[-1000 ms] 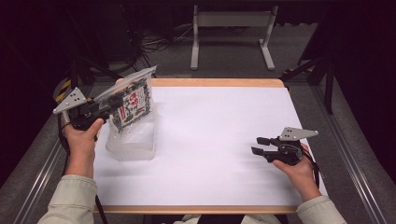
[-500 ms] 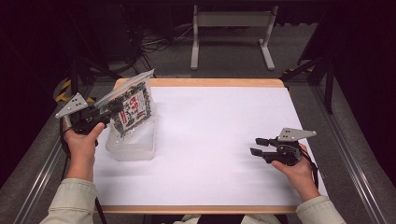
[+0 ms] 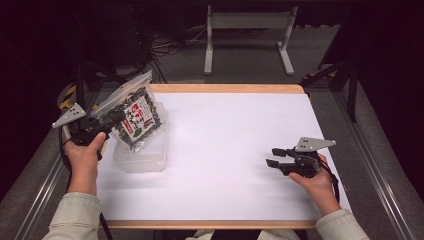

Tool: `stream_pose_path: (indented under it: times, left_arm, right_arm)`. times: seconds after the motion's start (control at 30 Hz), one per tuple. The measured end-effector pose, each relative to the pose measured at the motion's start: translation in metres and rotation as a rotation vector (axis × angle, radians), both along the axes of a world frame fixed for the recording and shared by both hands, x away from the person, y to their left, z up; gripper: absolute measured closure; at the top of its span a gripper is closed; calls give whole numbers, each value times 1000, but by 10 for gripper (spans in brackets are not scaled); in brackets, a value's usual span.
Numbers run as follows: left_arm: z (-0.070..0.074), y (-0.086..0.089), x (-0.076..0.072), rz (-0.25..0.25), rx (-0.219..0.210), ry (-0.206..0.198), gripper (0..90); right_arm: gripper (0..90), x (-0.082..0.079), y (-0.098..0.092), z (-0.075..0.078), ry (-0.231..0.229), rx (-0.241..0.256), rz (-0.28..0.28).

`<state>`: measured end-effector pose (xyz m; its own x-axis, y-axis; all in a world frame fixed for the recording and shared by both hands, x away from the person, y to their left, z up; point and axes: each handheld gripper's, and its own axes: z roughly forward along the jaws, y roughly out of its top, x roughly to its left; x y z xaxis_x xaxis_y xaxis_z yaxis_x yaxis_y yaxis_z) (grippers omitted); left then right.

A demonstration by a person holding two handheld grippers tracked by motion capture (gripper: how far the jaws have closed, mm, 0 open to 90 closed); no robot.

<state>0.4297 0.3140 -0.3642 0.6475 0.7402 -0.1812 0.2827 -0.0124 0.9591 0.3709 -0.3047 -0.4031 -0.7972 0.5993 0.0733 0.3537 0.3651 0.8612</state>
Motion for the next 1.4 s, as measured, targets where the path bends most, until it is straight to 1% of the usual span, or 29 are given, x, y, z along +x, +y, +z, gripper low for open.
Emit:
stream_pose_path:
  times: [0.07, 0.1, 0.13, 0.2, 0.27, 0.33, 0.4, 0.43, 0.47, 0.53, 0.6, 0.63, 0.7, 0.73, 0.8, 0.83, 0.9, 1.0, 1.03, 1.07, 1.1, 1.13, 1.2, 1.23, 1.33, 1.4]
  left_arm:
    - [-2, 1, 0, 1, -8, -1, 722]
    - [-3, 1, -1, 1, -3, -3, 722]
    - [-3, 0, -1, 0, 7, -6, 722]
    - [-5, -5, 0, -4, 50, -2, 722]
    - [-5, -7, -1, -4, 54, -13, 722]
    - [-6, -7, -1, -1, 52, -16, 721]
    - [-8, -3, 0, 9, 27, -9, 717]
    - [-9, -2, 1, 27, 31, -1, 710]
    - [-10, -1, 2, 38, 42, -1, 695]
    - [-11, 0, 3, 52, 25, 11, 686]
    - [-10, -2, 4, 62, 40, 10, 675]
    - [-9, -3, 3, 72, 69, 14, 664]
    - [-9, -3, 4, 80, 81, 8, 636]
    - [-9, -3, 4, 87, 75, 8, 601]
    - [-9, -2, 3, 87, 43, -4, 513]
    - [-8, -1, 3, 89, 27, -11, 484]
    - [-6, 1, 1, 95, -5, -34, 441]
    - [-2, 5, -5, 105, -64, -81, 371]
    - [-2, 5, -5, 105, -64, -81, 358]
    - [0, 6, -7, 99, -83, -95, 358]
    - [1, 7, -10, 92, -90, -101, 335]
    - [6, 6, -16, 80, -98, -117, 326]
    - [9, 6, -22, 70, -100, -131, 306]
    - [9, 6, -22, 70, -100, -131, 298]
    - [16, 6, -33, 63, -104, -146, 291]
    - [21, 6, -43, 71, -101, -156, 283]
  right_arm:
    - [493, 0, 1, 0, 0, 0, 1]
    - [492, 0, 1, 0, 2, 2, 1]
    - [492, 0, 1, 0, 4, 2, 0]
    - [491, 1, 1, -1, 7, 0, -2]
    - [490, 1, 1, -1, 7, 0, 0]
    - [489, 1, 2, -1, 4, 0, 0]
    - [487, 0, 1, 0, 2, 2, -2]
    - [486, 0, 1, 0, 2, 4, -2]
    - [485, 1, 0, 0, 1, 6, -4]
    - [482, 1, 0, 0, 3, 9, -5]
    - [481, 1, -1, 0, 3, 8, -6]
    - [480, 2, -1, 0, 4, 10, -6]
    - [477, 3, -1, 0, 2, 10, -4]
    - [477, 3, -1, 0, 1, 10, -4]
    - [474, 3, -1, -1, 4, 11, -5]
    - [473, 3, -1, -1, 5, 13, -5]
    - [470, 3, -1, -1, 4, 12, -4]
    - [464, 4, -1, 0, 1, 10, -3]
    - [460, 4, 0, 0, 0, 11, -2]
    - [460, 4, 0, 0, 0, 11, -2]
    - [456, 5, 1, 0, -2, 14, 1]
    - [454, 5, 1, 0, -3, 12, 1]
    - [451, 6, 2, 0, -5, 15, 5]
    - [450, 6, 3, 0, -3, 16, 5]
    - [446, 7, 5, 0, -3, 16, 9]
    - [443, 7, 5, 0, -4, 14, 10]
